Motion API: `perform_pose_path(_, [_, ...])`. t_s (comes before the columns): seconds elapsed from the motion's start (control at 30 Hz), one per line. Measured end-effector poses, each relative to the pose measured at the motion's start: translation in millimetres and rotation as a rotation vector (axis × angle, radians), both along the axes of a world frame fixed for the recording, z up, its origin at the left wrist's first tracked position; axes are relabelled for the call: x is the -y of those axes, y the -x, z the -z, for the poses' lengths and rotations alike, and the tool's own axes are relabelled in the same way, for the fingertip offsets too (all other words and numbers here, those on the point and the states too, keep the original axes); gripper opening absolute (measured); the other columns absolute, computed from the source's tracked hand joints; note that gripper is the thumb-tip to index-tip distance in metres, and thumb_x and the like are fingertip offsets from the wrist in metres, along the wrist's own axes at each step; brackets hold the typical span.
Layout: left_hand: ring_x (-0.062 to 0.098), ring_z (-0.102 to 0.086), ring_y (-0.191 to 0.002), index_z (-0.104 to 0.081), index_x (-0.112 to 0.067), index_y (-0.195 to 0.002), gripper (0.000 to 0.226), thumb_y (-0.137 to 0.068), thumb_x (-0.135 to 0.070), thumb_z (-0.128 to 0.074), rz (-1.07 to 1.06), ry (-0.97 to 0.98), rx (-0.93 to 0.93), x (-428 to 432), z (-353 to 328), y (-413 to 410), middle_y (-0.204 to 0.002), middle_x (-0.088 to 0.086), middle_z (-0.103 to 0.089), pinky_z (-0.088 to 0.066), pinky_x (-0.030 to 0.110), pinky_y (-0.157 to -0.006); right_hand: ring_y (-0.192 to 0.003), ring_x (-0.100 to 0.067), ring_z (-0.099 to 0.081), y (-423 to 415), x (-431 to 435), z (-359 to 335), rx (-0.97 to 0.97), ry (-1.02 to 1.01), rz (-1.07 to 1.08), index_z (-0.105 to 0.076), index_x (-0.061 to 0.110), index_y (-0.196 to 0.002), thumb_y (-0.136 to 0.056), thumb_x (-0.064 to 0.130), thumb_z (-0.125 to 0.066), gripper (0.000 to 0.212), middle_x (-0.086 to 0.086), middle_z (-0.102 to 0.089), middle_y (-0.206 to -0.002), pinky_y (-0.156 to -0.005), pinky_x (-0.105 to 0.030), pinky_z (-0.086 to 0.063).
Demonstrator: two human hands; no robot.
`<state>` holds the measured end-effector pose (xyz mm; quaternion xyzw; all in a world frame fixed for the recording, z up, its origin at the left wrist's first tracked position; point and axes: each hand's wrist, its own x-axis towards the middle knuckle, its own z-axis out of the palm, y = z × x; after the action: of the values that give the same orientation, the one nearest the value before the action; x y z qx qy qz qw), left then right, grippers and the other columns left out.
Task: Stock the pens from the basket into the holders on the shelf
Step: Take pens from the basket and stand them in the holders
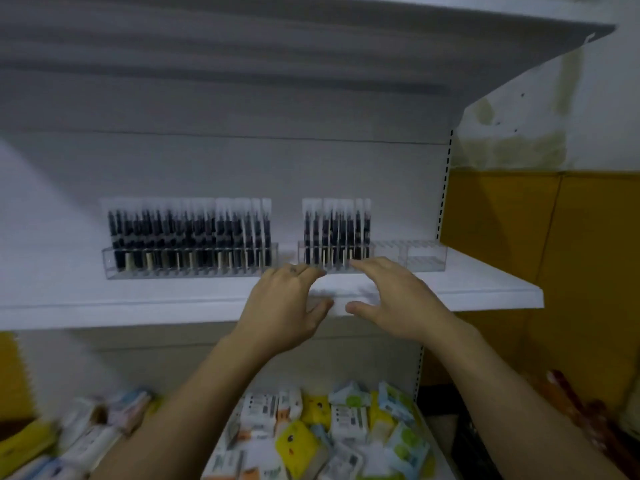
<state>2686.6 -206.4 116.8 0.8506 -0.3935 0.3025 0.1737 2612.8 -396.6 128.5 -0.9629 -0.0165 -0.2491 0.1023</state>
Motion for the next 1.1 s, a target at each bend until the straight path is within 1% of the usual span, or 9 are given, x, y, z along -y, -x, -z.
perform_pose_path(0.1, [0.016, -0.052, -0.117, -0.049, -0.027, -0.135, 0.051, -0.091, -0.053, -0.051, 0.003, -0.031, -0.025, -14.2, 24.8, 10.8, -0.128, -0.006, -0.059, -0.035, 0.032, -0.097, -0.137, -0.013, -0.032, 13.0, -15.9, 22.3, -0.048, 0.016, -0.018, -0.027, 0.032, -0.15, -0.09, 0.053, -0.057, 0.07, 0.008, -0.032, -0.151, -0.112, -0.034, -0.031])
perform_pose_path(0.23, [0.014, -0.049, -0.12, -0.046, -0.03, -0.137, 0.053, -0.091, -0.057, -0.047, -0.011, -0.075, -0.071, -30.3, 62.1, 20.8, -0.13, -0.009, -0.056, -0.033, 0.031, -0.098, -0.126, -0.013, -0.041, 25.4, -30.1, 57.2, -0.081, -0.021, -0.043, -0.037, 0.031, -0.144, -0.092, 0.052, -0.055, 0.059, 0.007, -0.042, -0.136, -0.103, -0.032, -0.038])
perform_pose_path(0.3, [0.014, -0.048, -0.121, -0.045, -0.031, -0.137, 0.054, -0.091, -0.059, -0.045, -0.029, -0.097, -0.119, -37.8, 84.7, 24.6, -0.132, -0.009, -0.055, -0.033, 0.031, -0.099, -0.129, -0.015, -0.038, 27.5, -34.9, 81.7, -0.145, -0.024, -0.022, -0.036, 0.032, -0.144, -0.092, 0.052, -0.054, 0.059, 0.006, -0.039, -0.139, -0.106, -0.033, -0.036])
perform_pose_path(0.43, [0.016, -0.046, -0.125, -0.043, -0.03, -0.139, 0.056, -0.09, -0.059, -0.046, -0.058, -0.138, -0.252, -50.5, 136.5, 29.5, -0.137, -0.007, -0.052, -0.034, 0.033, -0.102, -0.141, -0.019, -0.027, 26.9, -43.4, 139.5, -0.319, -0.075, 0.013, -0.029, 0.029, -0.149, -0.092, 0.055, -0.053, 0.067, 0.002, -0.026, -0.155, -0.11, -0.033, -0.028])
perform_pose_path(0.57, [0.018, -0.047, -0.124, -0.045, -0.03, -0.137, 0.056, -0.089, -0.058, -0.049, -0.1, -0.192, -0.374, -59.2, 189.9, 32.5, -0.135, -0.006, -0.053, -0.038, 0.034, -0.1, -0.133, -0.019, -0.037, 25.0, -52.5, 194.6, -0.394, -0.082, -0.013, -0.036, 0.028, -0.146, -0.089, 0.053, -0.058, 0.066, 0.002, -0.038, -0.147, -0.105, -0.032, -0.035])
perform_pose_path(0.67, [0.02, -0.045, -0.126, -0.044, -0.029, -0.139, 0.057, -0.09, -0.057, -0.05, -0.114, -0.25, -0.482, -62.6, 227.3, 36.3, -0.139, -0.005, -0.05, -0.039, 0.037, -0.1, -0.135, -0.02, -0.036, 24.4, -58.3, 233.5, -0.491, -0.107, -0.021, -0.035, 0.025, -0.147, -0.089, 0.053, -0.058, 0.069, 0.001, -0.035, -0.15, -0.107, -0.034, -0.034])
perform_pose_path(0.8, [0.023, -0.044, -0.127, -0.043, -0.027, -0.14, 0.057, -0.091, -0.054, -0.05, -0.122, -0.315, -0.601, -67.0, 273.7, 44.0, -0.14, -0.001, -0.049, -0.039, 0.038, -0.101, -0.136, -0.022, -0.036, 25.6, -64.8, 283.2, -0.582, -0.174, -0.021, -0.037, 0.025, -0.145, -0.089, 0.051, -0.06, 0.066, -0.001, -0.036, -0.151, -0.106, -0.032, -0.032])
perform_pose_path(0.93, [0.023, -0.043, -0.129, -0.042, -0.025, -0.141, 0.058, -0.091, -0.052, -0.052, -0.13, -0.369, -0.715, -70.6, 311.9, 45.2, -0.143, -0.001, -0.047, -0.038, 0.038, -0.102, -0.136, -0.024, -0.035, 26.4, -71.5, 329.2, -0.697, -0.2, -0.019, -0.035, 0.022, -0.147, -0.089, 0.048, -0.061, 0.068, -0.002, -0.034, -0.152, -0.108, -0.037, -0.035])
perform_pose_path(1.1, [0.024, -0.048, -0.125, -0.047, -0.024, -0.137, 0.052, -0.09, -0.044, -0.057, -0.167, -0.366, -0.883, -68.6, 357.5, 48.7, -0.138, 0.001, -0.051, -0.042, 0.038, -0.1, -0.13, -0.024, -0.044, 32.0, -87.6, 375.6, -0.765, -0.293, -0.052, -0.044, 0.017, -0.142, -0.089, 0.043, -0.063, 0.062, -0.006, -0.045, -0.143, -0.102, -0.033, -0.04])
